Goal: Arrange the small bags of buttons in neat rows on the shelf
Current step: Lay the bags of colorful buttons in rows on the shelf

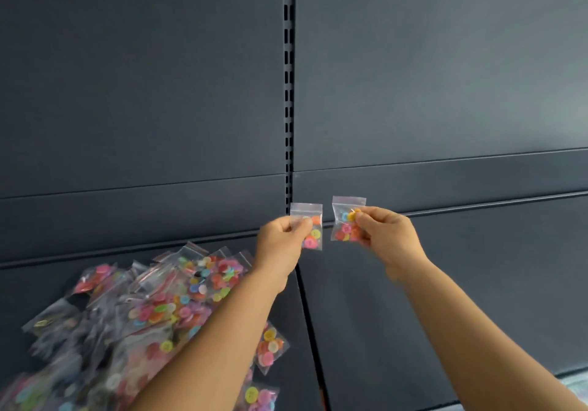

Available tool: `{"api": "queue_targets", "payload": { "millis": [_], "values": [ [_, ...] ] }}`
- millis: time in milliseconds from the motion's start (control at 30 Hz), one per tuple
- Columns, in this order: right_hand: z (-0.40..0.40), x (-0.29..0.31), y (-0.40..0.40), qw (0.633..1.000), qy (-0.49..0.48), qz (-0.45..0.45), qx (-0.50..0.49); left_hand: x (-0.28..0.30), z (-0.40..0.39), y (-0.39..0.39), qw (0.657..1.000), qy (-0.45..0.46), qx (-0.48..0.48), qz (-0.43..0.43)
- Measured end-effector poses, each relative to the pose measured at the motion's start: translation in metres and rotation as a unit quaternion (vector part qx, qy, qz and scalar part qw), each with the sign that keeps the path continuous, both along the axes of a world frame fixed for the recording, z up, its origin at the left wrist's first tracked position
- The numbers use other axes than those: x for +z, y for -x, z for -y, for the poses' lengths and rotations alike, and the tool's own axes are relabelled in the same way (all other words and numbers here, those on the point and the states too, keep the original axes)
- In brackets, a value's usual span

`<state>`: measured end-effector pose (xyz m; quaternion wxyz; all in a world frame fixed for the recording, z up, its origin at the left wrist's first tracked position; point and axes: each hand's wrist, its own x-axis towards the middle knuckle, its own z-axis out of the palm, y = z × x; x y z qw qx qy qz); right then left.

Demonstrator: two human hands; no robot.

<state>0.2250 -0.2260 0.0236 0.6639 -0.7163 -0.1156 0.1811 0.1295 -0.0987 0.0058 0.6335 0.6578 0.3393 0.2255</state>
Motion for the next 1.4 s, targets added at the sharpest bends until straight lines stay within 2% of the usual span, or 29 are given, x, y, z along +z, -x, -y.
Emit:
{"api": "queue_targets", "payload": {
  "millis": [167, 500, 633, 733, 800, 867, 1033, 1167, 1300, 1400],
  "values": [
    [0.021, -0.022, -0.045, 0.988, 0.141, 0.056, 0.039, -0.021, 0.021, -0.028, 0.996, -0.049, 0.038, -0.07],
    [0.004, -0.055, -0.068, 0.94, 0.267, 0.182, 0.105, -0.044, 0.027, -0.052, 0.947, -0.226, 0.094, -0.206],
    [0.01, -0.058, -0.06, 0.888, 0.297, 0.325, 0.133, -0.042, 0.025, -0.043, 0.893, -0.384, 0.063, -0.228],
    [0.022, -0.058, -0.051, 0.805, 0.326, 0.431, 0.245, -0.041, 0.032, -0.028, 0.825, -0.505, -0.1, -0.232],
    [0.027, -0.059, -0.044, 0.746, 0.381, 0.43, 0.336, -0.047, 0.038, -0.021, 0.795, -0.501, -0.2, -0.276],
    [0.03, -0.06, -0.039, 0.72, 0.426, 0.4, 0.375, -0.053, 0.04, -0.019, 0.787, -0.465, -0.244, -0.324],
    [0.017, -0.061, -0.04, 0.725, 0.45, 0.369, 0.368, -0.052, 0.036, -0.031, 0.779, -0.447, -0.261, -0.353],
    [0.013, -0.06, -0.045, 0.747, 0.43, 0.366, 0.351, -0.05, 0.034, -0.035, 0.793, -0.452, -0.244, -0.329],
    [0.019, -0.06, -0.044, 0.721, 0.45, 0.393, 0.352, -0.051, 0.036, -0.031, 0.784, -0.467, -0.25, -0.323],
    [0.015, -0.059, -0.046, 0.716, 0.456, 0.398, 0.349, -0.052, 0.035, -0.035, 0.791, -0.457, -0.245, -0.324]
  ]
}}
